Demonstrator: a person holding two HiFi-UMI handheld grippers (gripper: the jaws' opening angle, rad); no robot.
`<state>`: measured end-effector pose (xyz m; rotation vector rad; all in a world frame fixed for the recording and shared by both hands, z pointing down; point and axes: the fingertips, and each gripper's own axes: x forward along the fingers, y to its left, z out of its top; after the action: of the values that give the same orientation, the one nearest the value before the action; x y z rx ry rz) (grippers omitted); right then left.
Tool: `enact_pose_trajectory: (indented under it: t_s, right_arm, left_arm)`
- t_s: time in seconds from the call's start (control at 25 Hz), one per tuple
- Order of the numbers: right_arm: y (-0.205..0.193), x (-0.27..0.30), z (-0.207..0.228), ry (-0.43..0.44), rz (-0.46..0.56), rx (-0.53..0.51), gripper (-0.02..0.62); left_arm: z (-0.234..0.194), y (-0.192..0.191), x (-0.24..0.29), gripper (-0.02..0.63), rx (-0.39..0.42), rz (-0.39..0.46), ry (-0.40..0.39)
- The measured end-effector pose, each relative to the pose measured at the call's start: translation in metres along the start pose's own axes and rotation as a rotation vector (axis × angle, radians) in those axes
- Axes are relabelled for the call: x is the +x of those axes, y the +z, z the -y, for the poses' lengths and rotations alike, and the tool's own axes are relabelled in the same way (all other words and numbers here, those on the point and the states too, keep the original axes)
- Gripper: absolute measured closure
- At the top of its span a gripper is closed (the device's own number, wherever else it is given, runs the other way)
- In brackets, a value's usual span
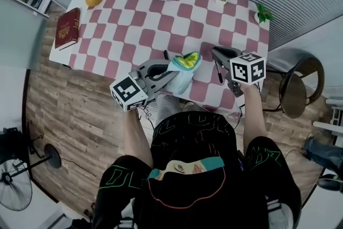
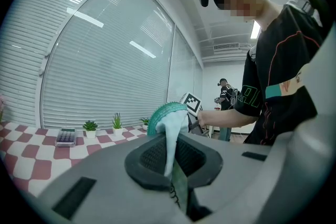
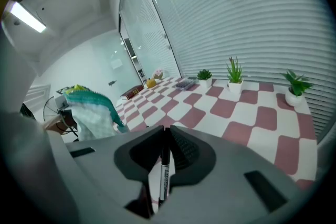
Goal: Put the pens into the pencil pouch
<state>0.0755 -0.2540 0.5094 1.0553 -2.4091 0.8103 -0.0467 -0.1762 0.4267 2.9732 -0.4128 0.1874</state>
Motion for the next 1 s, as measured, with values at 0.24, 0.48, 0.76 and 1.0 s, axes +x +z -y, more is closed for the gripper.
enact_pose_trajectory:
  t_s: [0.24, 0.48, 0.76, 1.0]
  right_arm:
    - [0.056, -0.034, -0.005, 0.003, 0.216, -0.011, 0.554]
    - [0.111, -0.064, -0.016, 0.008, 0.393, -0.05, 0.554]
    - [0.167, -0.095, -0.043, 0.071, 0.596, -0.067, 0.554]
    - [0.197, -0.106, -0.064, 0.158, 0.685, -0.057, 0.554]
  left_arm:
    - [0.0, -0.001, 0.012, 0.595, 0.01, -0.026, -0.015]
    - [-0.004, -0.002, 0.022, 0.595, 0.038, -0.053, -0.013]
    - [-0.006, -0.003, 0.029, 0.595, 0.064, -0.081, -0.008]
    - [-0.006, -0.004, 0.036, 0.595, 0.078, -0.109, -0.012]
